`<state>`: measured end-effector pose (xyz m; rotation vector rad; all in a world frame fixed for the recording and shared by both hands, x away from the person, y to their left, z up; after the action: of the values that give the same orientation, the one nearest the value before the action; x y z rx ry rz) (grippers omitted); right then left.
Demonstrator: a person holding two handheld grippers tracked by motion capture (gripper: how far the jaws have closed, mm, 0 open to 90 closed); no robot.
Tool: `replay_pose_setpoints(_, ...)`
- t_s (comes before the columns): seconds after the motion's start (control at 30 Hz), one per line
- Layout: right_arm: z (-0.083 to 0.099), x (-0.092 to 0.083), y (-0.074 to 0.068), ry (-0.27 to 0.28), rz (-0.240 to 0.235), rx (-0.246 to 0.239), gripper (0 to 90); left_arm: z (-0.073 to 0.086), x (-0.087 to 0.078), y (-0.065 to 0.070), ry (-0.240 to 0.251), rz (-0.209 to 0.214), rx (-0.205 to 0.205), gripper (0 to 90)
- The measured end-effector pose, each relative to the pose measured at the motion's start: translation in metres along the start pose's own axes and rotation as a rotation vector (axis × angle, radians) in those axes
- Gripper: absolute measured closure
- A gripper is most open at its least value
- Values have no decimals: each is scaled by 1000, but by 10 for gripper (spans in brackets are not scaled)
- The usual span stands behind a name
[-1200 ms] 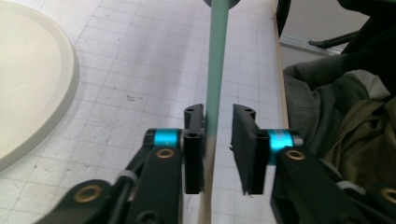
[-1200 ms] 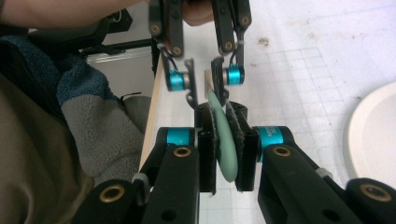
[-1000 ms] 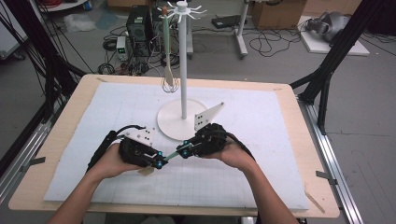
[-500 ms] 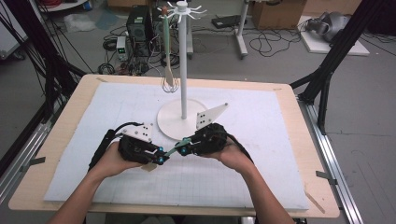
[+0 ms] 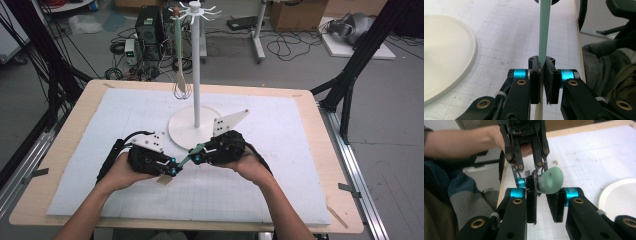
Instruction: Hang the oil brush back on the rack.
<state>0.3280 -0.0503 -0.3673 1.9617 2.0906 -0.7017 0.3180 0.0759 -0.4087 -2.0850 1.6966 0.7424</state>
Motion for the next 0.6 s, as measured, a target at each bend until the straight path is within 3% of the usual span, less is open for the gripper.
replay_pose_setpoints(0.37, -1, 5, 3, 49, 27, 10, 786, -6, -1, -2, 53, -1, -26, 840)
replay_pose_setpoints(0.43, -2, 6, 3, 53, 6, 17, 814, -4, -1, -3, 43, -2, -16, 835)
replay_pose_setpoints(0.5, -2, 7, 1, 42, -6, 18, 826, -4, 0, -2, 40, 14, -33, 807)
replay_pose_setpoints(0.6, -2, 8, 0, -2, 3, -2, 828, -3, 2, 0, 26, 22, -24, 758)
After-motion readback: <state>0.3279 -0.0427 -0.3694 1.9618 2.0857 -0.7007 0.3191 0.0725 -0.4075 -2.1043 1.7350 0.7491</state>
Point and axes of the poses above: each handheld gripper's, and its own axes: x roughly forward along the jaws, z roughly out of its underside, y roughly to its right, the point moved 8 cm from there along x, roughly forward along the jaws, and after that the axes turned 6 degrees about -z, right-handed, at the moved point
